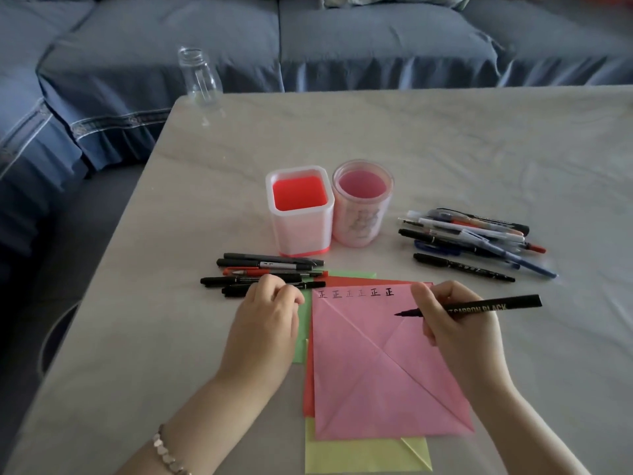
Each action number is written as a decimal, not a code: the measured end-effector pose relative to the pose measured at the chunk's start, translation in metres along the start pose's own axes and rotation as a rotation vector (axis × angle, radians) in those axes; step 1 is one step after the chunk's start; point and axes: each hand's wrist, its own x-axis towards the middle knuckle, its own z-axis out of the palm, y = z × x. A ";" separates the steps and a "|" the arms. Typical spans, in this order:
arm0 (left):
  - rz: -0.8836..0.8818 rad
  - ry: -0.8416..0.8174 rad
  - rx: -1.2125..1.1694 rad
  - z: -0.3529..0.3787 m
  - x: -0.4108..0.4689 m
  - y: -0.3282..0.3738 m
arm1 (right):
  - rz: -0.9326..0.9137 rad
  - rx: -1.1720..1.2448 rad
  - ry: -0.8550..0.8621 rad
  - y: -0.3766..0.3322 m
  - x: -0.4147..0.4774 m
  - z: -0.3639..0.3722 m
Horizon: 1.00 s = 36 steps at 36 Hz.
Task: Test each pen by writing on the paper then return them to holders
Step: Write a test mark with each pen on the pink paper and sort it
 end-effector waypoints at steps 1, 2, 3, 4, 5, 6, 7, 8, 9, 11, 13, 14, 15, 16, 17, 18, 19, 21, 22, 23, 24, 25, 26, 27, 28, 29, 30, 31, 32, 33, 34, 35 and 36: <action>0.005 -0.017 0.032 0.001 0.000 0.000 | 0.004 0.015 -0.005 -0.001 0.000 -0.001; 0.006 -0.040 0.064 0.003 -0.002 -0.001 | 0.007 0.026 -0.009 -0.002 -0.001 -0.001; 0.007 -0.065 0.083 0.004 -0.003 -0.003 | 0.010 0.033 -0.013 -0.003 -0.001 -0.001; 0.009 -0.082 0.089 0.006 -0.006 -0.006 | 0.011 0.036 -0.017 -0.004 -0.002 -0.002; 0.012 -0.093 0.083 0.007 -0.008 -0.009 | 0.011 0.038 -0.019 -0.004 -0.003 -0.002; 0.016 -0.100 0.070 0.008 -0.010 -0.011 | 0.012 0.040 -0.020 -0.004 -0.003 -0.002; 0.026 -0.105 0.058 0.009 -0.012 -0.013 | 0.014 0.040 -0.020 -0.004 -0.004 -0.001; 0.039 -0.109 0.050 0.009 -0.014 -0.014 | 0.016 0.038 -0.021 -0.004 -0.004 -0.001; 0.055 -0.114 0.051 0.010 -0.016 -0.016 | 0.017 0.037 -0.023 -0.004 -0.005 -0.001; 0.081 -0.130 0.059 0.010 -0.019 -0.020 | 0.015 0.023 -0.024 -0.003 -0.005 -0.001; 0.079 -0.139 0.020 0.010 -0.022 -0.023 | 0.004 -0.005 -0.017 -0.002 -0.006 -0.001; 0.056 -0.132 -0.023 0.009 -0.024 -0.024 | -0.001 -0.014 -0.013 -0.002 -0.006 -0.001; 0.013 -0.118 -0.079 0.006 -0.025 -0.022 | -0.003 -0.015 -0.011 -0.003 -0.006 0.000; -0.052 -0.100 -0.144 0.002 -0.025 -0.018 | -0.003 -0.010 -0.008 -0.004 -0.006 0.000; -0.128 -0.077 -0.218 -0.003 -0.025 -0.012 | 0.000 -0.001 -0.007 -0.005 -0.006 0.000; -0.214 -0.055 -0.308 -0.008 -0.023 -0.006 | 0.004 0.010 -0.007 -0.007 -0.007 0.001; -0.304 -0.038 -0.417 -0.012 -0.020 0.001 | 0.009 0.025 -0.008 -0.009 -0.008 0.001; -0.483 -0.004 -0.661 -0.018 -0.011 0.013 | 0.032 0.080 -0.016 -0.015 -0.009 0.001; -0.561 0.001 -0.769 -0.021 -0.007 0.018 | 0.062 0.127 -0.017 -0.018 -0.010 0.001; -0.633 -0.012 -0.866 -0.023 -0.003 0.023 | 0.102 0.188 -0.016 -0.021 -0.011 0.001; -0.693 -0.038 -0.964 -0.024 -0.001 0.027 | 0.142 0.258 -0.015 -0.025 -0.012 0.001; -0.736 -0.068 -1.067 -0.027 0.000 0.032 | 0.174 0.332 -0.021 -0.029 -0.012 0.001; -0.763 -0.095 -1.163 -0.030 0.001 0.036 | 0.198 0.403 -0.036 -0.032 -0.013 0.000; -0.774 -0.118 -1.235 -0.034 0.002 0.040 | 0.218 0.466 -0.061 -0.035 -0.013 -0.001; -0.768 -0.140 -1.277 -0.037 0.003 0.045 | 0.235 0.519 -0.090 -0.037 -0.013 -0.001; -0.751 -0.157 -1.296 -0.041 0.003 0.048 | 0.250 0.563 -0.117 -0.040 -0.013 -0.002; -0.728 -0.172 -1.301 -0.043 0.003 0.052 | 0.263 0.596 -0.136 -0.042 -0.013 -0.003; -0.703 -0.187 -1.302 -0.046 0.003 0.055 | 0.273 0.616 -0.148 -0.043 -0.013 -0.004; -0.676 -0.203 -1.301 -0.047 0.003 0.057 | 0.277 0.625 -0.156 -0.045 -0.014 -0.005; -0.647 -0.219 -1.296 -0.049 0.003 0.060 | 0.277 0.622 -0.161 -0.045 -0.014 -0.006; -0.618 -0.231 -1.283 -0.050 0.003 0.062 | 0.275 0.614 -0.164 -0.046 -0.015 -0.007; -0.593 -0.241 -1.269 -0.052 0.003 0.065 | 0.274 0.605 -0.167 -0.047 -0.016 -0.007; -0.569 -0.249 -1.257 -0.052 0.002 0.066 | 0.273 0.600 -0.169 -0.047 -0.017 -0.008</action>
